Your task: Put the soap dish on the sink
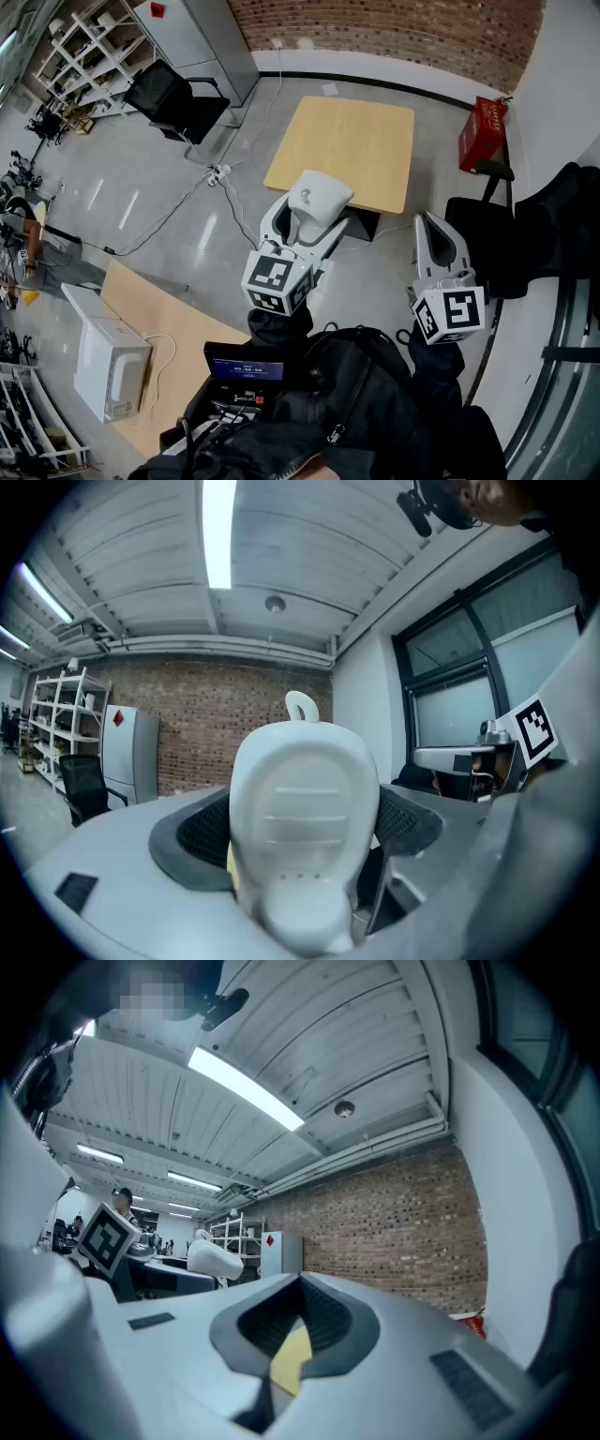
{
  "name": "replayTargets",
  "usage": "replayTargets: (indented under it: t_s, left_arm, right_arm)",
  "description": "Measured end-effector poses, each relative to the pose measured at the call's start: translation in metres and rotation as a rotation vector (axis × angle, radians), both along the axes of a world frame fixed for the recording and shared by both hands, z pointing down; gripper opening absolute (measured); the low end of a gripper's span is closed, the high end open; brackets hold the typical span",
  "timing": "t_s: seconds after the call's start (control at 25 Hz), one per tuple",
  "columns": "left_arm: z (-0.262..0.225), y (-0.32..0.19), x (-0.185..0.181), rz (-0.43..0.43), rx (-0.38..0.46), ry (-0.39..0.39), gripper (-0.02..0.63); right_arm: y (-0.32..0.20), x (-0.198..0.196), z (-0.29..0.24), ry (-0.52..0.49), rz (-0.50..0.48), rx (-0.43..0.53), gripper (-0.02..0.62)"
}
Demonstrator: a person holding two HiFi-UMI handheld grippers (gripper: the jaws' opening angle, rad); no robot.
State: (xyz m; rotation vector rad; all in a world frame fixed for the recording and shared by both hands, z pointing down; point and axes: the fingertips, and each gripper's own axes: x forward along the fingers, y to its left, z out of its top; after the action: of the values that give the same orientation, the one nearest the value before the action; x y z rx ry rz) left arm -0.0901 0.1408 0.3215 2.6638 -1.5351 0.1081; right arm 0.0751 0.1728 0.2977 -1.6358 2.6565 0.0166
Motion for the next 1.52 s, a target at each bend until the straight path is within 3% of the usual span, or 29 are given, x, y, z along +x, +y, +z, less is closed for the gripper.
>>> replayTargets:
  t_s: [0.68,1.0,1.52]
  left_arm:
    - [0.020,0.004,0.029,-0.009,-0.047,-0.012,0.457]
    - [0.027,-0.002,0.029,-0.012,-0.060,-0.013,0.457]
    - [0.026,-0.070,0.025,0.049,-0.030,0.004,0.457]
  right_arm:
    - [0.002,0.033,0.023,-0.034,0.006,-0.043,0.005]
    - [-0.004,0.030,0.036,-0.028,0.000,-0.079,0.005]
    - [-0.059,0.022,0.030,-0.013,0.057,-0.065,0.005]
